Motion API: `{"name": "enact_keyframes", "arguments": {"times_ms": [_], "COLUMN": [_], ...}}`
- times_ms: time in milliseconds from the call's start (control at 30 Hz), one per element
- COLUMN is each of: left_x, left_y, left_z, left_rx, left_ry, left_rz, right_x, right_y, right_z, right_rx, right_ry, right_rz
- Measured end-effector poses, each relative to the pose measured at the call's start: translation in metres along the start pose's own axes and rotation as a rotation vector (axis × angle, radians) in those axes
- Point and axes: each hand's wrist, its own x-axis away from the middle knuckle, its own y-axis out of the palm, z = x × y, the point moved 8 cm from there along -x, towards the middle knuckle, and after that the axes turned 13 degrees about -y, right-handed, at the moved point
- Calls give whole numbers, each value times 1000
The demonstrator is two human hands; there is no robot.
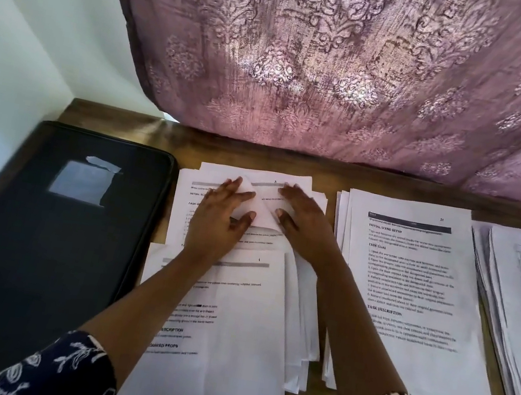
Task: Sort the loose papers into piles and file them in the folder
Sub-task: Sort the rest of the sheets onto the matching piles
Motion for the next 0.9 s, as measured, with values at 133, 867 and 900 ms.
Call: {"name": "enact_keyframes", "arguments": {"times_ms": [133, 867, 900], "left_x": [0, 5, 4], "left_y": [0, -9, -9], "left_z": [1, -7, -7], "left_rx": [-28, 343, 331], "left_ry": [-14, -157, -141], "left_rz": [-3, 8, 15], "right_x": [0, 24, 22], "right_y": [2, -5, -3], "right_z": [-1, -45, -44], "right_rx": [186, 428, 431], "right_ry": [-67, -311, -325], "right_rz": [-55, 372, 333]}}
